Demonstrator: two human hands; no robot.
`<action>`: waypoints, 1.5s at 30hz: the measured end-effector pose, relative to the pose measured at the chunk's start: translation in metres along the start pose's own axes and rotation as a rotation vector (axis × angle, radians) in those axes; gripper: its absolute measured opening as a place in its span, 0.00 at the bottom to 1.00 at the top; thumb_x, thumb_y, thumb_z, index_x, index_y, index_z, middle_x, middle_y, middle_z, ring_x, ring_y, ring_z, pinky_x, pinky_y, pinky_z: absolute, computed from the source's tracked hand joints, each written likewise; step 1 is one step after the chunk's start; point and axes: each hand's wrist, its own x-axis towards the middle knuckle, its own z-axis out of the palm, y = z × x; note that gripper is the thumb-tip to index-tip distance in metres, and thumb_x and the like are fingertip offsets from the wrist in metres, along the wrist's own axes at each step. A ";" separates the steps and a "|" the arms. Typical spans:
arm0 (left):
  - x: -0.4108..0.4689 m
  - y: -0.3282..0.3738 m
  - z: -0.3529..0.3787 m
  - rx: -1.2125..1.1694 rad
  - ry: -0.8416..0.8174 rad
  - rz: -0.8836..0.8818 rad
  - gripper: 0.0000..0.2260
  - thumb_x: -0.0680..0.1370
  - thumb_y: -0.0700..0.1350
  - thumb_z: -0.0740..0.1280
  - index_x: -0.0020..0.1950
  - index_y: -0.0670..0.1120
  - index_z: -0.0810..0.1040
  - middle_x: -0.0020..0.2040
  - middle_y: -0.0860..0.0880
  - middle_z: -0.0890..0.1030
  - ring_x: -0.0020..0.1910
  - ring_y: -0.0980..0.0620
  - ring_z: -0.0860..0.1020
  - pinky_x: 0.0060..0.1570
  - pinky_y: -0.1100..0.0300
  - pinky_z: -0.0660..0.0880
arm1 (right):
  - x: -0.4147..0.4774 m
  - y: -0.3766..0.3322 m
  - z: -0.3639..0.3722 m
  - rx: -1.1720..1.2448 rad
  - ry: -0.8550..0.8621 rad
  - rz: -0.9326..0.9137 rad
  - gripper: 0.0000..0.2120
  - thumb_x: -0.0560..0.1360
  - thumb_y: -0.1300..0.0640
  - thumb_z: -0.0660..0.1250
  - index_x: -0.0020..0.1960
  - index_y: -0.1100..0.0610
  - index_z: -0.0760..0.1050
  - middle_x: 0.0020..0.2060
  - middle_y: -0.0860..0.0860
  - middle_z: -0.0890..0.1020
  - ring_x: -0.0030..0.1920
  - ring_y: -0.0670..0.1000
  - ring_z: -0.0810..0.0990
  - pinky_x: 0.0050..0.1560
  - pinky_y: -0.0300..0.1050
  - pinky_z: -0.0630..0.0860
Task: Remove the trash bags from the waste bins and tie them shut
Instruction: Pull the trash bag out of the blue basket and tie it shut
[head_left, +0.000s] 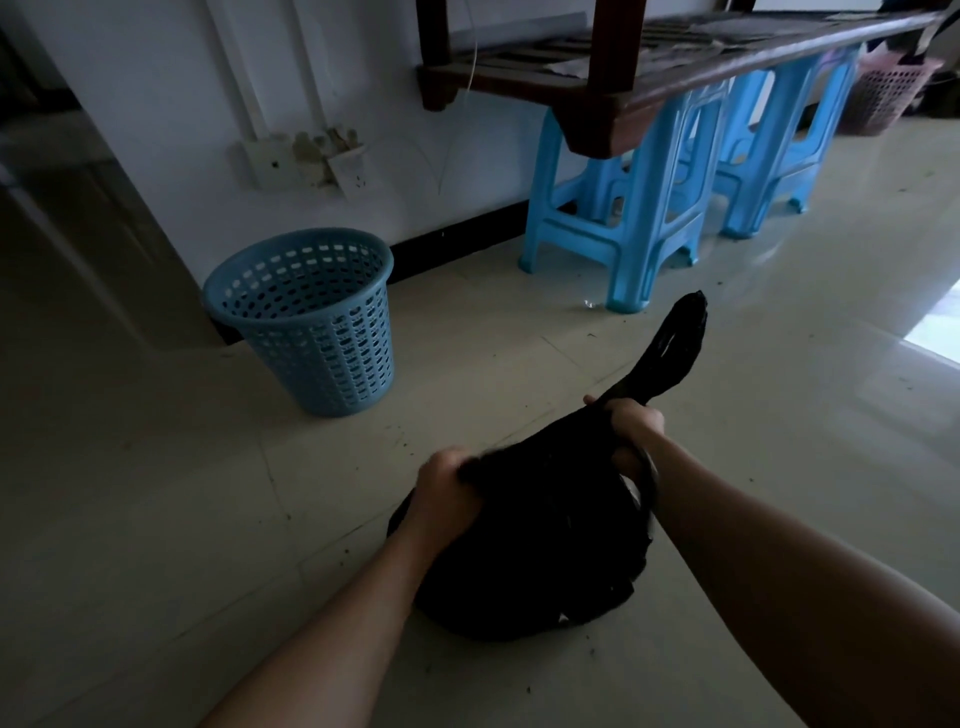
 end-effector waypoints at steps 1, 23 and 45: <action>0.003 0.004 -0.003 -0.224 0.104 -0.107 0.14 0.70 0.50 0.64 0.34 0.39 0.77 0.32 0.45 0.78 0.32 0.51 0.74 0.34 0.56 0.70 | 0.001 0.000 0.000 0.012 -0.017 0.001 0.15 0.78 0.69 0.58 0.65 0.68 0.69 0.29 0.51 0.85 0.43 0.56 0.85 0.31 0.42 0.80; 0.012 0.022 -0.026 -1.140 -0.087 -0.398 0.08 0.70 0.43 0.72 0.47 0.43 0.81 0.40 0.45 0.82 0.40 0.47 0.81 0.43 0.55 0.78 | -0.008 0.005 0.027 0.068 -0.420 0.175 0.16 0.75 0.48 0.68 0.45 0.60 0.68 0.27 0.52 0.66 0.26 0.50 0.68 0.34 0.44 0.69; 0.023 0.043 0.000 0.069 0.138 -0.301 0.15 0.78 0.51 0.59 0.44 0.39 0.75 0.48 0.38 0.82 0.46 0.38 0.80 0.37 0.56 0.68 | -0.013 0.033 0.034 -0.983 -0.316 -0.231 0.16 0.83 0.51 0.55 0.59 0.61 0.74 0.48 0.56 0.75 0.35 0.45 0.67 0.31 0.32 0.64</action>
